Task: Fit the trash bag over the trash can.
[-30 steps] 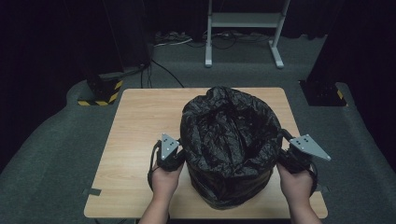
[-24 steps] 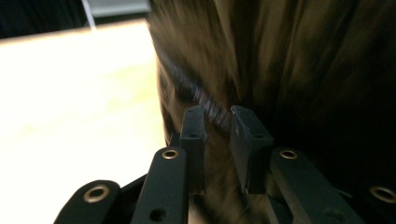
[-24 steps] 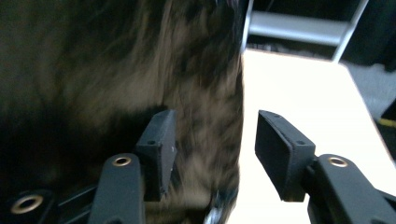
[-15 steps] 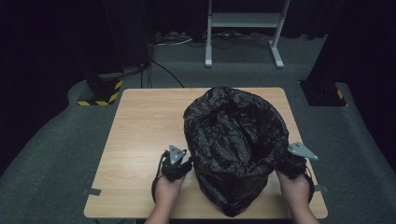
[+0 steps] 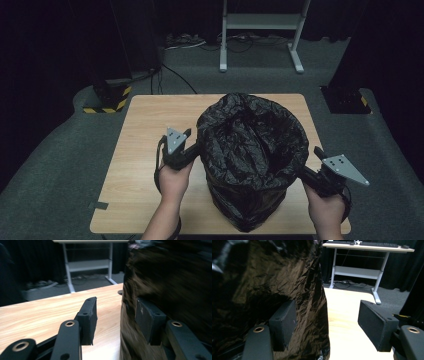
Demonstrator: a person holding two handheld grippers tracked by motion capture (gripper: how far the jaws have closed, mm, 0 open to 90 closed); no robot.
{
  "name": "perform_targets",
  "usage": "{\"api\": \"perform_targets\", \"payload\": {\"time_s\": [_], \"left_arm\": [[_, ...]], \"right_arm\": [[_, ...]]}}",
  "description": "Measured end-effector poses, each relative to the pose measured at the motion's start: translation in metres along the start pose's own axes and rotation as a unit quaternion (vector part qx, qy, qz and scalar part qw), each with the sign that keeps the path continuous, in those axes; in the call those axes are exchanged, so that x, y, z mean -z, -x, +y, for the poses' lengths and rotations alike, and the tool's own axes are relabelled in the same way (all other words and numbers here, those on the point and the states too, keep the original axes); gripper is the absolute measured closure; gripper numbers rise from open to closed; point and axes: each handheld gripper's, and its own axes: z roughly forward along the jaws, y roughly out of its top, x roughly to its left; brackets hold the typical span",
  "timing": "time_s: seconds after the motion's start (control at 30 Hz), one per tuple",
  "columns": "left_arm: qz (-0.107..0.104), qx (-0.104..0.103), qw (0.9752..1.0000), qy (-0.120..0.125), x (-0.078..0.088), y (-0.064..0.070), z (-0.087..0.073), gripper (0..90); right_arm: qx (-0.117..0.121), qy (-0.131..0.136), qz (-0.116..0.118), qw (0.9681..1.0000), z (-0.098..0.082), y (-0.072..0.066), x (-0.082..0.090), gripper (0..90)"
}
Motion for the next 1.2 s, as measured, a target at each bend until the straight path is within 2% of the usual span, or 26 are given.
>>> {"api": "perform_targets", "payload": {"time_s": [0.03, 0.07, 0.1, 0.13, 0.17, 0.2, 0.23, 0.3, 0.37, 0.43, 0.57, 0.73, 0.83, 0.97, 1.1, 1.13, 1.2], "left_arm": [[-0.01, -0.007, 0.9999, 0.002, -0.006, 0.0, 0.001, 52.6], [-0.036, -0.011, 0.9993, 0.007, -0.011, 0.002, 0.0, 54.6], [-0.047, -0.019, 0.9987, 0.008, -0.013, 0.004, -0.001, 63.2], [-0.047, -0.037, 0.9982, 0.009, -0.015, 0.011, -0.005, 70.4], [-0.06, -0.034, 0.9975, 0.014, -0.015, 0.015, -0.009, 75.0], [-0.066, -0.041, 0.9969, 0.015, -0.014, 0.018, -0.014, 78.8], [-0.067, -0.048, 0.9964, 0.018, -0.013, 0.023, -0.02, 82.5], [-0.073, -0.049, 0.9959, 0.023, -0.01, 0.03, -0.031, 88.2], [-0.062, -0.058, 0.9963, 0.015, -0.009, 0.039, -0.043, 89.6], [-0.051, -0.065, 0.9965, 0.0, -0.01, 0.047, -0.057, 89.6], [-0.043, -0.059, 0.9968, -0.032, -0.017, 0.059, -0.082, 89.4], [-0.037, -0.066, 0.9948, -0.068, -0.028, 0.065, -0.098, 86.9], [-0.039, -0.071, 0.9938, -0.076, -0.032, 0.067, -0.099, 81.4], [-0.048, -0.07, 0.9927, -0.086, -0.041, 0.071, -0.094, 73.1], [-0.064, -0.067, 0.9911, -0.096, -0.052, 0.075, -0.09, 66.7], [-0.066, -0.072, 0.9906, -0.096, -0.053, 0.075, -0.091, 65.2], [-0.072, -0.066, 0.9902, -0.1, -0.051, 0.075, -0.093, 59.5]], "right_arm": [[-0.001, -0.002, -0.001, 1.0, 0.0, 0.0, -0.002, 31.7], [-0.005, -0.003, 0.0, 1.0, 0.001, 0.0, -0.004, 31.7], [-0.008, -0.005, 0.003, 0.9999, 0.001, 0.0, -0.007, 32.1], [-0.008, -0.007, 0.002, 0.9999, 0.001, 0.0, -0.009, 34.4], [-0.004, -0.005, -0.001, 1.0, 0.001, -0.001, -0.012, 38.6], [-0.004, -0.004, -0.005, 1.0, 0.001, 0.0, -0.014, 41.1], [-0.008, -0.002, -0.006, 0.9999, 0.001, 0.001, -0.016, 41.3], [-0.012, 0.0, -0.002, 0.9999, 0.0, 0.006, -0.02, 43.1], [-0.009, 0.006, 0.005, 0.9999, -0.001, 0.01, -0.023, 43.9], [0.0, 0.002, 0.009, 1.0, -0.004, 0.012, -0.026, 45.7], [0.008, -0.023, 0.016, 0.9996, -0.024, 0.014, -0.039, 47.7], [0.011, -0.06, 0.018, 0.998, -0.051, 0.016, -0.051, 48.5], [0.005, -0.075, 0.021, 0.9969, -0.059, 0.023, -0.057, 45.6], [0.005, -0.08, 0.019, 0.9966, -0.056, 0.04, -0.064, 42.4], [0.007, -0.088, 0.005, 0.9961, -0.05, 0.061, -0.073, 39.3], [0.005, -0.092, 0.0, 0.9958, -0.049, 0.066, -0.075, 38.4], [0.007, -0.095, -0.007, 0.9954, -0.047, 0.073, -0.075, 35.1]]}}
